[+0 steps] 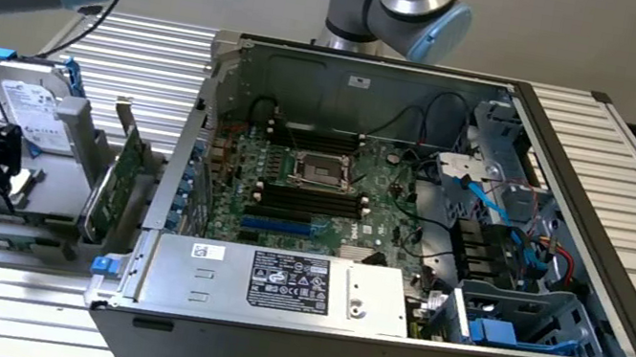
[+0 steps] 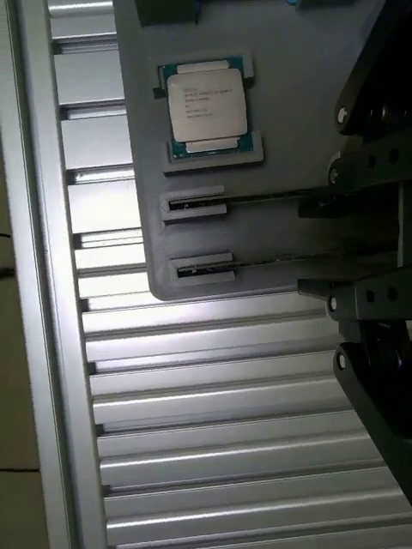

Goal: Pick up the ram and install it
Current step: 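Pick up the ram and move it above insertion slot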

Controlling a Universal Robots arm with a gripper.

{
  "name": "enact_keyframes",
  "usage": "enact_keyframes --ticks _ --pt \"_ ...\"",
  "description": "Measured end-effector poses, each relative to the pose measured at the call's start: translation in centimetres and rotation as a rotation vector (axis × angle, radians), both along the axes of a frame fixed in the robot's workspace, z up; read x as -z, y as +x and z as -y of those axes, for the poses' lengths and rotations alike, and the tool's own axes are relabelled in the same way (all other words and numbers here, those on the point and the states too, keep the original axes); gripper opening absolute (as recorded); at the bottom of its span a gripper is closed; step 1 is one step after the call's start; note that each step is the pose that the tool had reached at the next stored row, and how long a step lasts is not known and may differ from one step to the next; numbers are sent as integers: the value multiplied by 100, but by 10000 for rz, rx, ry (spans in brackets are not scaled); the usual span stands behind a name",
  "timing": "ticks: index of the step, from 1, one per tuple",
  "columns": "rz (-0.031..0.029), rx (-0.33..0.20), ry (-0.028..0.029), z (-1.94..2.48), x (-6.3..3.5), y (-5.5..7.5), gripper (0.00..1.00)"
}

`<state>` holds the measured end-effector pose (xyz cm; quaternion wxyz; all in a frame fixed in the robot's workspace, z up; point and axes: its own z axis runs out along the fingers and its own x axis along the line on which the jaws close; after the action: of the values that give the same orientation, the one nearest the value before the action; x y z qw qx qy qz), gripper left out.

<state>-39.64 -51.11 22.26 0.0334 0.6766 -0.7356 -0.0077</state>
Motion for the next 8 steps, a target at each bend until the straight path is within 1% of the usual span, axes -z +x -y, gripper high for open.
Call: enact_keyframes --ticks 5,6,8 --pt "0 -856 39 0 76 -13 42" --pt "0 -1010 58 1 87 -14 42" --pt "2 -1274 117 0 107 -16 42"
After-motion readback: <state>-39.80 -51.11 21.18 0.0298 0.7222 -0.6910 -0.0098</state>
